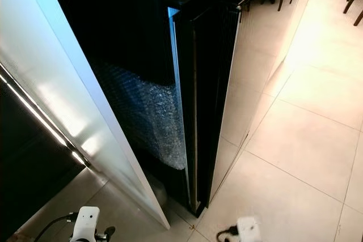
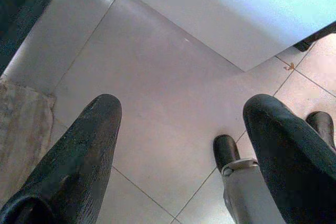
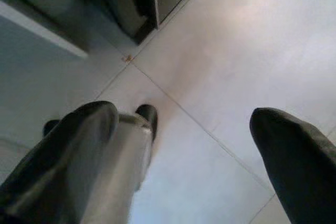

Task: Restocking fridge

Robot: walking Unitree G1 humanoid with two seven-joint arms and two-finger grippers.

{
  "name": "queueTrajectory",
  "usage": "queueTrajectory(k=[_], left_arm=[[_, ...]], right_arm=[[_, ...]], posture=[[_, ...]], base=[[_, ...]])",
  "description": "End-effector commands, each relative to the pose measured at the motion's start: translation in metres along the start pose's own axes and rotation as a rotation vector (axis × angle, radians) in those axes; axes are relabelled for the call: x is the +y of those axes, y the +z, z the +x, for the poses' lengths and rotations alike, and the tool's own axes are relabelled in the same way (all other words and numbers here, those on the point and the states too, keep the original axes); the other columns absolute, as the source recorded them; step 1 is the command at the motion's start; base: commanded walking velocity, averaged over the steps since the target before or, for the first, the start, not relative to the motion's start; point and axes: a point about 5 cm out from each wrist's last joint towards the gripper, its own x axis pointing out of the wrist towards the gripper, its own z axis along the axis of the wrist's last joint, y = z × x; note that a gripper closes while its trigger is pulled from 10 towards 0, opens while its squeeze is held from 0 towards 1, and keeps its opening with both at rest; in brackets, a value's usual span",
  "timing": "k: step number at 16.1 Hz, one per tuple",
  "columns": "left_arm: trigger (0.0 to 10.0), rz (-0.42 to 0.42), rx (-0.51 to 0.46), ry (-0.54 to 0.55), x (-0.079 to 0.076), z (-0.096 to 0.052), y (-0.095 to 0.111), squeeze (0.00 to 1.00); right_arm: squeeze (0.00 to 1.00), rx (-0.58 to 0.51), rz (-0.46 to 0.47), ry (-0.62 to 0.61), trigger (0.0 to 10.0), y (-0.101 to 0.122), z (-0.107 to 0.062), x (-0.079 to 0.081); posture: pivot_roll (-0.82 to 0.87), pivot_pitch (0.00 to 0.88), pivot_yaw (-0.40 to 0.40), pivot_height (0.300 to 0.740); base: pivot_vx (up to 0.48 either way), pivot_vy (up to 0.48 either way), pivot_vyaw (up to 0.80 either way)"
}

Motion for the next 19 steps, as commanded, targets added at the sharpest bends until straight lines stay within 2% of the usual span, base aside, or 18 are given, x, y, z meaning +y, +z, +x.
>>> queueTrajectory(k=[1, 2, 4, 8, 15, 19], left_arm=[[10.0, 0.013, 0.044, 0.003, 0.004, -0.002, -0.009, 0.0], [10.0, 0.029, 0.052, -0.004, 0.003, -0.002, -0.01, 0.0], [10.0, 0.052, 0.06, -0.02, -0.001, -0.003, -0.013, 0.0], [10.0, 0.046, 0.077, -0.01, 0.0, -0.004, -0.017, 0.0], [10.0, 0.043, 0.085, -0.01, 0.0, -0.004, -0.019, 0.0], [10.0, 0.043, 0.078, -0.004, 0.002, -0.003, -0.015, 0.0]], right_arm=[[0.0, 0.026, 0.038, -0.01, 10.0, -0.007, -0.001, 0.005], [0.0, 0.025, 0.053, -0.009, 10.0, -0.006, 0.0, 0.01], [0.0, 0.033, 0.011, 0.04, 10.0, -0.007, 0.0, 0.018], [0.0, 0.064, 0.013, 0.024, 10.0, -0.014, -0.002, 0.011], [0.0, 0.071, -0.003, 0.036, 10.0, -0.013, -0.001, 0.016], [0.0, 0.058, -0.01, 0.022, 10.0, -0.008, 0.0, 0.014]], posture=[[-0.08, 0.02, 0.061, 0.74], [-0.09, 0.021, 0.066, 0.74], [-0.08, 0.019, 0.062, 0.74], [-0.07, 0.008, 0.055, 0.74], [-0.07, 0.0, 0.052, 0.74], [-0.07, 0.033, 0.052, 0.74]], base=[[0.0, 0.0, 0.0], [0.0, 0.0, 0.0], [0.0, -0.133, 0.0], [0.0, -0.345, 0.0], [0.0, -0.354, 0.0], [0.0, -0.356, 0.0]])
